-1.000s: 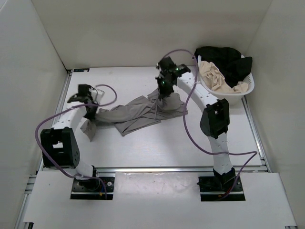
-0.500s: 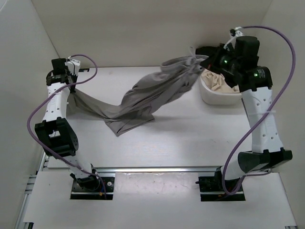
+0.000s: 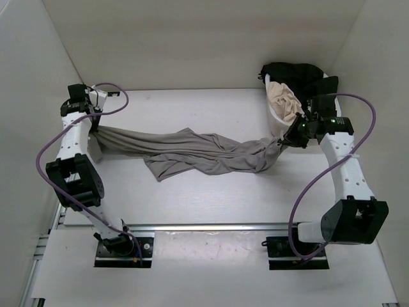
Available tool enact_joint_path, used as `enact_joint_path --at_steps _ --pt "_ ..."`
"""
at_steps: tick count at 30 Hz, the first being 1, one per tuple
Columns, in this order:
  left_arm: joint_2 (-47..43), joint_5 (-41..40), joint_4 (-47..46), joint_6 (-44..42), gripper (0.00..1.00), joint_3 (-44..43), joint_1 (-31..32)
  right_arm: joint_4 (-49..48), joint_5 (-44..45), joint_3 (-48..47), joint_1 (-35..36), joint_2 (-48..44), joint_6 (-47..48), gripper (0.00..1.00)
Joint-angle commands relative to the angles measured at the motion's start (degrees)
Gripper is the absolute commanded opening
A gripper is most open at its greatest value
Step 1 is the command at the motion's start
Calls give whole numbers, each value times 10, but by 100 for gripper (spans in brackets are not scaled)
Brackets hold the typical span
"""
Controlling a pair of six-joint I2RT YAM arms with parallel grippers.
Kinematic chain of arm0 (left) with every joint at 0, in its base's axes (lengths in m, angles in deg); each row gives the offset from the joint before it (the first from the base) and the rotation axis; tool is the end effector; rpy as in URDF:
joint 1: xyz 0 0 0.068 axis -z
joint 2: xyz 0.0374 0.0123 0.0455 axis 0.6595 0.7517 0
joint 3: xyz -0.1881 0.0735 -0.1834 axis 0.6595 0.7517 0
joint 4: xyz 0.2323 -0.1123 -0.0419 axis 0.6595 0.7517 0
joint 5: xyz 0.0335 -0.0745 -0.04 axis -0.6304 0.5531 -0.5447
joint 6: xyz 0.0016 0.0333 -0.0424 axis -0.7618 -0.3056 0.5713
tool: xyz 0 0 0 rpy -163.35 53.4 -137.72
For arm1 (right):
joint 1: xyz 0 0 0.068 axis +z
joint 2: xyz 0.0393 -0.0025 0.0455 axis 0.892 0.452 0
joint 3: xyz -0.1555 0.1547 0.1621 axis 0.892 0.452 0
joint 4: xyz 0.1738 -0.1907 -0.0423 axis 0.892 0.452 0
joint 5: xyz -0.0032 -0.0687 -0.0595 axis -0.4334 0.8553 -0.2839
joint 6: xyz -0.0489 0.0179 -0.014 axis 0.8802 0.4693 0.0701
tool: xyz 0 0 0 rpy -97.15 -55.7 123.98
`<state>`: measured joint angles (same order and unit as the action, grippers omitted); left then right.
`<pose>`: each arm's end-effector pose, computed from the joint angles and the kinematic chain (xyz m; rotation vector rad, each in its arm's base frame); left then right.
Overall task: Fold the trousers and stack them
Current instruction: Flatten the trousers out
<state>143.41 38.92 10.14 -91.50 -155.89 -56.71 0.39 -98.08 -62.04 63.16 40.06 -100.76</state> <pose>0.3632 0.1056 0.2976 0.2934 2.5697 0.4942 0.2785 0.0078 0.3398 0.5224 2.4543 0.4734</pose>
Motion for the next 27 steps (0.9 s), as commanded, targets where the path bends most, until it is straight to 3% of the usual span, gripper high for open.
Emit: enact_joint_path --at_steps 1,4,5,6,7,8,9,16,20,23,27 --pt "24 8 11 2 14 -65 6 -24 -27 -12 1 -31 -4 0" --pt "68 53 64 7 14 -188 27 -24 0 -37 1 -36 -4 0" --pt "99 94 81 7 19 -220 35 -24 7 -43 1 -36 -4 0" --pt "114 109 101 7 35 -247 44 -24 7 -49 -5 -36 -4 0" --pt "127 119 122 7 58 -287 71 -24 7 -49 -5 -24 -4 0" --pt "137 125 160 0 89 -294 85 -24 7 -56 -5 -24 1 0" --pt "137 131 170 -13 97 -289 99 -24 1 -56 -5 -16 1 0" --pt "-50 240 146 -69 100 -24 185 -24 -4 -26 -5 -16 7 0" --pt "-108 198 146 -48 100 217 325 -30 1 -6 -5 -16 7 0" --pt "-75 135 89 29 100 284 367 -43 1 13 -5 -16 7 0" --pt "-52 69 9 79 100 281 367 -43 1 28 -5 -16 12 0"
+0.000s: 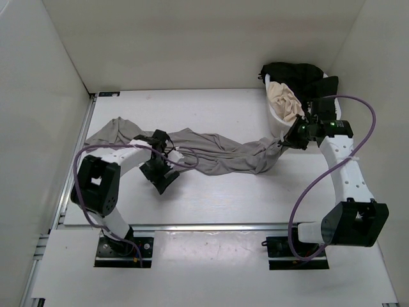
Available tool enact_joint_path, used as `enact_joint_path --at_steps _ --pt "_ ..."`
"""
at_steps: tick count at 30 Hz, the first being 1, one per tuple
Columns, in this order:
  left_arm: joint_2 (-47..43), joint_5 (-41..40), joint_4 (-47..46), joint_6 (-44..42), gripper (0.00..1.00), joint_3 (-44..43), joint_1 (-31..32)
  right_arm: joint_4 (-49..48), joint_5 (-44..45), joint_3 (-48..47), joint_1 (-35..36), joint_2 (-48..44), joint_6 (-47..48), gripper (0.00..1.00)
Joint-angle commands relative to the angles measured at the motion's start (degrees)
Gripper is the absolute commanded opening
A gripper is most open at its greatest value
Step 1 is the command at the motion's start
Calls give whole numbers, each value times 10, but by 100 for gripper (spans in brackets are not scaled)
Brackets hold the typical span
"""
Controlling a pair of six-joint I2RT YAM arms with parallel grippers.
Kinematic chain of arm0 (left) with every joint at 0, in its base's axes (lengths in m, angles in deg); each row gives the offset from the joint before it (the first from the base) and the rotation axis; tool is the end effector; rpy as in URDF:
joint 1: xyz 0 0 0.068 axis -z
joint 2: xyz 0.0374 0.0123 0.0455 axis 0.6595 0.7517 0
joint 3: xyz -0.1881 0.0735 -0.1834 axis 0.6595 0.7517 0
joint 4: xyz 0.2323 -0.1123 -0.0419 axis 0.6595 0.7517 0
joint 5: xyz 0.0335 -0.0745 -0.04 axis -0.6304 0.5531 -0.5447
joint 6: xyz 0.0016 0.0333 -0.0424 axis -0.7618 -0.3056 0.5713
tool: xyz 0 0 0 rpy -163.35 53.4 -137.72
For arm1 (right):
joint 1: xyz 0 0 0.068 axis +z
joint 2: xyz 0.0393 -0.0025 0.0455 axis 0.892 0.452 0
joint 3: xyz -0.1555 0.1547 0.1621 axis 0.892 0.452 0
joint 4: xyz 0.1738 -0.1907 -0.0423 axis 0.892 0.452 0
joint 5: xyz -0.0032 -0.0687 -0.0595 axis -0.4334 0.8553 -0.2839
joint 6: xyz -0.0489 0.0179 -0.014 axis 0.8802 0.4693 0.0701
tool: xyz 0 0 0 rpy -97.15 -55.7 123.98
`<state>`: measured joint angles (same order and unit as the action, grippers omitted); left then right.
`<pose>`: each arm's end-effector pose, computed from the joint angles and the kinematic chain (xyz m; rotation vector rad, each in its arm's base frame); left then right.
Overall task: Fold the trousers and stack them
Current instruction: Flatten the trousers out
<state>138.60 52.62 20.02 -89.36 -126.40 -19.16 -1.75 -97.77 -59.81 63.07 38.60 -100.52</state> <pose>0.2552 -0.1074 0.1737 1.3444 2.8139 -0.1501 0.2747 0.0072 0.3366 0.5129 2.4308 0.4680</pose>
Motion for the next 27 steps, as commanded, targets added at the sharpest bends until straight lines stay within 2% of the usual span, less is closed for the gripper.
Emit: enact_joint_path --at_steps 1,6,11,12,14,15,16,17,18,22,25,27 --pt "4 -80 -99 67 100 -21 -8 -22 4 11 -4 -1 10 0" --pt "23 -131 -138 91 100 -46 -8 -22 17 29 -4 -20 15 0" --pt "28 -58 -143 92 100 -47 -8 -22 22 41 -4 -35 15 0" --pt "37 -22 -143 92 96 -40 -8 -22 22 47 -4 -35 15 0" --pt "66 0 -143 97 80 -35 -8 -22 22 47 -4 -35 15 0" --pt "77 -5 -143 103 59 -35 -8 -22 22 47 -4 -35 15 0" --pt "88 -12 -137 103 48 -35 -14 -22 27 47 -4 -35 15 0" --pt "97 -18 -137 103 25 -35 -14 -22 27 40 -4 -35 15 0" --pt "97 -24 -137 109 14 -35 -24 -16 27 34 -4 -35 15 0" --pt "49 -62 -109 84 14 -83 -72 -3 33 -23 -4 -35 10 0" --pt "1 -55 -51 26 14 -178 -139 31 39 -93 -34 -35 10 0" --pt "1 -49 17 -21 14 -283 -199 61 17 -160 -81 -35 10 0"
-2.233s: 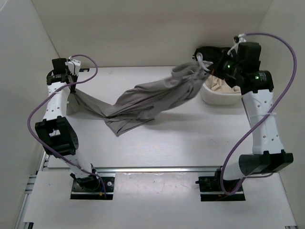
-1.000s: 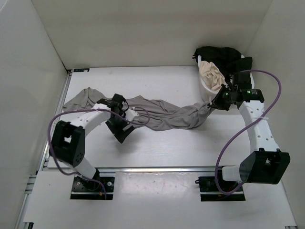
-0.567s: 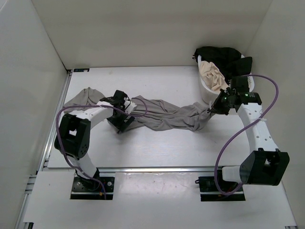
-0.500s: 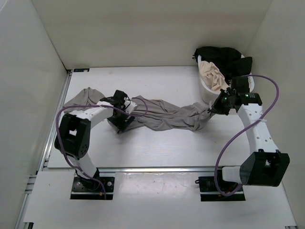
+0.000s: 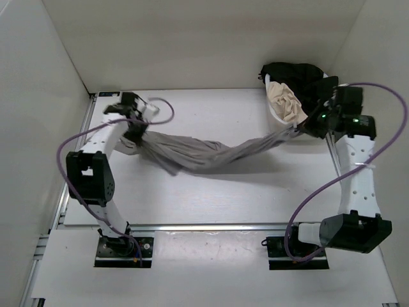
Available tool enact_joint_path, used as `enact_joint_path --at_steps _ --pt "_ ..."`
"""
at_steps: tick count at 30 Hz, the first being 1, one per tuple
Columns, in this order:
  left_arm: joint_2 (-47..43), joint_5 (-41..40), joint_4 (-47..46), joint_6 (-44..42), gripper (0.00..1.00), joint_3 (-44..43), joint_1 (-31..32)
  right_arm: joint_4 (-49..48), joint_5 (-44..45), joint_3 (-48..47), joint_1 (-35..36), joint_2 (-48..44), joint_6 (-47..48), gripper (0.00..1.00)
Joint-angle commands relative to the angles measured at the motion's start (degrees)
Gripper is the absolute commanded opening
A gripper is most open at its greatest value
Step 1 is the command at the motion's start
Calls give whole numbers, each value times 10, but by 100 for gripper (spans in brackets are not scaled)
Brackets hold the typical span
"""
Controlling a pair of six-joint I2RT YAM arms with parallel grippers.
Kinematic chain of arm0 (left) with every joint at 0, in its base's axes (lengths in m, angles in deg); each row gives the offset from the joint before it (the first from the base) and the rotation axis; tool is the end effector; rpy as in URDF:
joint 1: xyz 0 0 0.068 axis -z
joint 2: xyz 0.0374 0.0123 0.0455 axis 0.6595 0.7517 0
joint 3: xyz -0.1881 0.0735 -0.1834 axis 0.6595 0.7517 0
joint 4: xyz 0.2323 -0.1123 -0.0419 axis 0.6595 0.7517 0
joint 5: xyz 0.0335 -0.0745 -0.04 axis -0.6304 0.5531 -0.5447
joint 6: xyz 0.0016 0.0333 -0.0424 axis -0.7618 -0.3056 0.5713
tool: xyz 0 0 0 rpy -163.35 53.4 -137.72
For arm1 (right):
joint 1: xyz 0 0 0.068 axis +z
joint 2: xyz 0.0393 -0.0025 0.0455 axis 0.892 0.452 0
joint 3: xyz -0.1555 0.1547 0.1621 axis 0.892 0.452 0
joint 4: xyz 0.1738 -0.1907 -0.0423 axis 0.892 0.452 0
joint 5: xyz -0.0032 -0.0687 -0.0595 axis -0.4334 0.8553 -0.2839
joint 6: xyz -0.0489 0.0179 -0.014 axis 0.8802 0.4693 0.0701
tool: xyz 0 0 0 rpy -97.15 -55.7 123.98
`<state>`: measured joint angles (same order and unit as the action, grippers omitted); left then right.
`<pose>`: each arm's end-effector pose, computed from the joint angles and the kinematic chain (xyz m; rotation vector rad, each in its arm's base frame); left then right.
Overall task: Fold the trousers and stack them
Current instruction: Flatten the trousers out
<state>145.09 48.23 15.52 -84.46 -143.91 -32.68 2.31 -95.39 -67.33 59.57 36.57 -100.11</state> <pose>0.3453 -0.0528 0.2203 0.8062 2.7407 0.0259 0.2616 -0.0102 0.3813 0.5605 2.3124 0.4004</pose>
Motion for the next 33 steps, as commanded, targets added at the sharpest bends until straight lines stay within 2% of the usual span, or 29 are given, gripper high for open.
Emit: enact_joint_path --at_steps 1,3,6,9,11,16,23,27,28,29,30,31,33 --pt "-64 -10 82 -85 14 -163 -94 30 -30 -106 -60 -8 -3 0" --pt "-47 -22 115 -120 14 -193 -119 45 -30 -138 -78 -8 -9 0" --pt "-25 -34 131 -132 14 -215 -153 45 -30 -122 -85 -8 -15 0" --pt "-11 -29 143 -132 14 -222 -178 39 -35 -47 -85 -18 -22 0" --pt "-4 -29 148 -138 14 -227 -183 18 -27 28 -85 -40 -28 0" --pt "3 -56 148 -158 14 -211 -183 0 -22 137 -85 -65 -28 0" --pt "-16 -74 178 -169 14 -110 -183 -5 18 257 -92 -93 -28 0" --pt "-51 -69 191 -169 14 -43 -183 10 24 268 -112 -116 -28 0" --pt "-57 -69 202 -169 18 -8 -183 18 31 277 -118 -125 -28 0" --pt "-68 -64 214 -178 26 12 -183 24 38 288 -118 -131 -35 0" --pt "-74 -64 225 -178 38 33 -183 24 38 302 -118 -138 -35 0" --pt "-80 -57 242 -183 64 70 -183 30 38 335 -125 -152 -44 0" --pt "-105 -38 248 -183 72 94 -183 30 38 366 -132 -164 -55 0"
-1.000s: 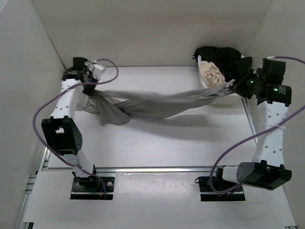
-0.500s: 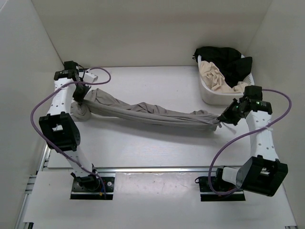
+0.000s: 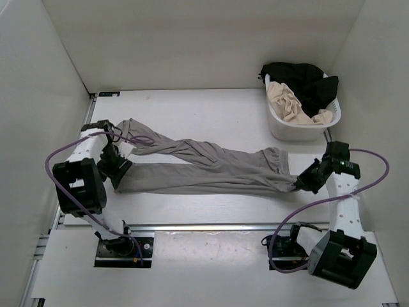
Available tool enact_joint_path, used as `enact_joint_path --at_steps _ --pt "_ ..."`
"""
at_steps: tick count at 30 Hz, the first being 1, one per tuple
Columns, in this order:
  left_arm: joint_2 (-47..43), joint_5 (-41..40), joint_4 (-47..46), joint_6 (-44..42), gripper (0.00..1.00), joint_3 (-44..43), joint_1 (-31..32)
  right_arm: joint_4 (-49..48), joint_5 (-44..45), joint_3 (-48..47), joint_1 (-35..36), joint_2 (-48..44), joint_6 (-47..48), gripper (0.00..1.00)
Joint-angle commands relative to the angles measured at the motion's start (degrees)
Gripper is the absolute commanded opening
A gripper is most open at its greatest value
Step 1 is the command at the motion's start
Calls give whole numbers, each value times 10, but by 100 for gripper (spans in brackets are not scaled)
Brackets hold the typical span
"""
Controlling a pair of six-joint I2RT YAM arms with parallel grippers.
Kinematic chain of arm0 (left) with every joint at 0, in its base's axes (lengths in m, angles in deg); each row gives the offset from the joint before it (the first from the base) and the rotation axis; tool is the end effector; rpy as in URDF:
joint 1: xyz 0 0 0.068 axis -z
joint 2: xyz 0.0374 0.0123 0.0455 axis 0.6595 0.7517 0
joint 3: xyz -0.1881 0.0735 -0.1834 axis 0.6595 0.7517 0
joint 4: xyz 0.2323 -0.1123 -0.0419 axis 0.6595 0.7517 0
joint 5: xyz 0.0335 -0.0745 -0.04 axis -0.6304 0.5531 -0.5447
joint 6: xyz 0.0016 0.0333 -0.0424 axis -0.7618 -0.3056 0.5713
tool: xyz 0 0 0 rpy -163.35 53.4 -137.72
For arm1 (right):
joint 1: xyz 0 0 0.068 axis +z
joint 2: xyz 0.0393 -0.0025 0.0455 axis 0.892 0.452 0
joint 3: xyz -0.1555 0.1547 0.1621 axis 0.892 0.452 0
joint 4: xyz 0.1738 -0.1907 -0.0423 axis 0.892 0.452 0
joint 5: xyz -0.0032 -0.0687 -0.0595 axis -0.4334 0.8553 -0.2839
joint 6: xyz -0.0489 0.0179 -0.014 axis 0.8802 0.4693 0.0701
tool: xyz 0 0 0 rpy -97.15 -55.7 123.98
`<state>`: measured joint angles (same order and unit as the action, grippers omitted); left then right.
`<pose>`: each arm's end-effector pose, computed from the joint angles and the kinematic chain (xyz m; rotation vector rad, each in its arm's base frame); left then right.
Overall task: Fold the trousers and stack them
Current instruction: Flatten the trousers out
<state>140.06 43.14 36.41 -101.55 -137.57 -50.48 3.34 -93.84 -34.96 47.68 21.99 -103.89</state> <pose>0.2792 0.0478 0.2144 -0.8349 -2.9015 -0.0272 0.1821 -0.0451 0.2582 1.0326 2.4912 0.2746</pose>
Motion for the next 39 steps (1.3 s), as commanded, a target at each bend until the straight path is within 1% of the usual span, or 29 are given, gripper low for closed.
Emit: enact_joint_path --at_steps 1,2,4,5,6,8,9,11,13,14,15,17,20,21,22,24,25,26,27,28,30,32,33,35,36,37,39 --pt "-64 36 39 -20 76 31 -12 19 30 56 -19 -31 -33 0" --pt "-71 50 45 -20 81 20 -24 6 35 82 -19 -36 -41 0" --pt "-76 93 45 -20 83 -13 -43 -1 47 100 -19 -49 -54 0" --pt "-76 102 45 -20 83 -44 -63 -1 54 107 -24 -49 -54 0" --pt "-66 102 32 -13 81 -53 -70 -15 67 115 -24 -54 -54 0" --pt "-52 61 -3 10 80 -53 -70 -26 74 121 -24 -54 -54 0" --pt "-36 50 -45 17 78 -47 -70 -41 80 121 -24 -54 -49 0" --pt "-18 26 -90 45 74 -41 -75 -53 88 121 -24 -48 -42 0" --pt "15 19 -125 64 69 -49 -98 -65 100 121 -24 -48 -27 0" --pt "26 19 -152 83 69 -56 -105 -65 100 115 -24 -42 -27 0" --pt "47 19 -161 83 69 -72 -116 -72 105 115 -24 -42 -21 0" --pt "65 29 -168 83 73 -78 -116 -72 105 109 -24 -37 -13 0" --pt "103 23 -204 83 80 -73 -116 -72 100 96 -24 -13 1 0" --pt "113 23 -228 83 81 -68 -116 -72 105 96 -24 -13 2 0" --pt "124 18 -234 91 82 -68 -116 -72 105 90 -24 -6 7 0" --pt "153 34 -240 104 82 -82 -116 -72 105 84 -24 2 7 0" --pt "164 44 -240 104 72 -82 -116 -72 105 78 -24 7 7 0" --pt "170 62 -246 104 61 -82 -116 -72 105 78 -24 7 7 0" --pt "175 68 -246 104 45 -82 -122 -72 110 78 -24 7 7 0" --pt "175 68 -246 104 14 -82 -122 -72 110 71 -24 7 7 0" --pt "175 74 -224 83 14 -82 -128 -72 116 54 -24 13 7 0" --pt "149 57 -202 66 14 -90 -149 -72 116 36 -30 18 12 0" --pt "136 39 -202 46 14 -96 -158 -72 116 12 -30 23 12 0" --pt "108 16 -196 21 14 -124 -193 -67 111 -16 -30 29 17 0" --pt "107 4 -189 7 14 -138 -203 -61 111 -31 -30 29 23 0" --pt "107 -14 -162 -23 14 -165 -221 -61 111 -63 -30 36 23 0" --pt "107 -36 -152 -44 14 -179 -235 -47 123 -97 -30 41 29 0"
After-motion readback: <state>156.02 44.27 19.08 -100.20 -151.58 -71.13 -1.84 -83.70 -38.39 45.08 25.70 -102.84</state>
